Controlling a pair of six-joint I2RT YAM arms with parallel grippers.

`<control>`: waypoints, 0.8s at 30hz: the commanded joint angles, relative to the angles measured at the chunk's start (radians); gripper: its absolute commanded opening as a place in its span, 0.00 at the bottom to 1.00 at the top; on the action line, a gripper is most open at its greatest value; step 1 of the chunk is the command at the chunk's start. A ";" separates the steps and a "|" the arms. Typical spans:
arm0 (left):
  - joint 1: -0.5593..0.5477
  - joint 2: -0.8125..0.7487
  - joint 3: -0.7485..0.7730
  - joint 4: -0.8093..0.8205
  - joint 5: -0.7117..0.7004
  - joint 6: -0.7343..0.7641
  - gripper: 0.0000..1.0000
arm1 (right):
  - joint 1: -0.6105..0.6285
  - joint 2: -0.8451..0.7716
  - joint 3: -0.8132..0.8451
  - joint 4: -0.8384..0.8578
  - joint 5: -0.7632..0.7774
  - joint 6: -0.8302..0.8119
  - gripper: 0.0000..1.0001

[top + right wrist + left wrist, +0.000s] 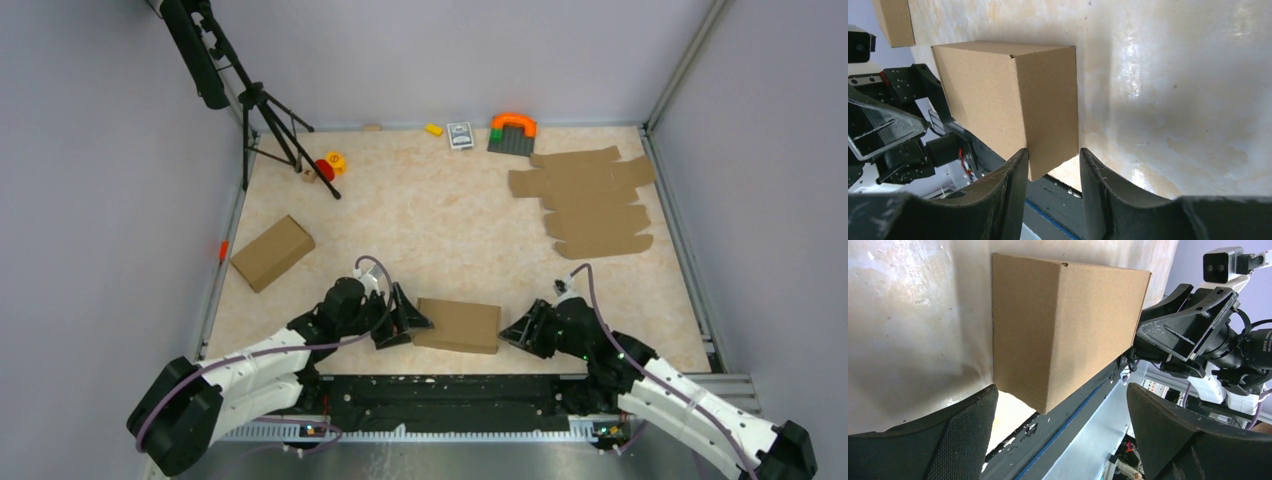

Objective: Fold the paper box

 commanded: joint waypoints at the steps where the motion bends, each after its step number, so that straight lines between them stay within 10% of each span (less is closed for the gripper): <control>1: 0.004 -0.006 0.034 0.000 -0.006 0.029 0.97 | -0.005 0.056 0.034 0.120 -0.041 -0.039 0.42; 14: 0.004 0.033 0.042 0.045 0.034 0.035 0.93 | -0.005 0.088 0.006 0.159 -0.028 -0.019 0.47; 24: 0.004 -0.004 0.041 0.006 0.009 0.047 0.93 | -0.005 0.043 -0.035 0.059 0.006 0.023 0.16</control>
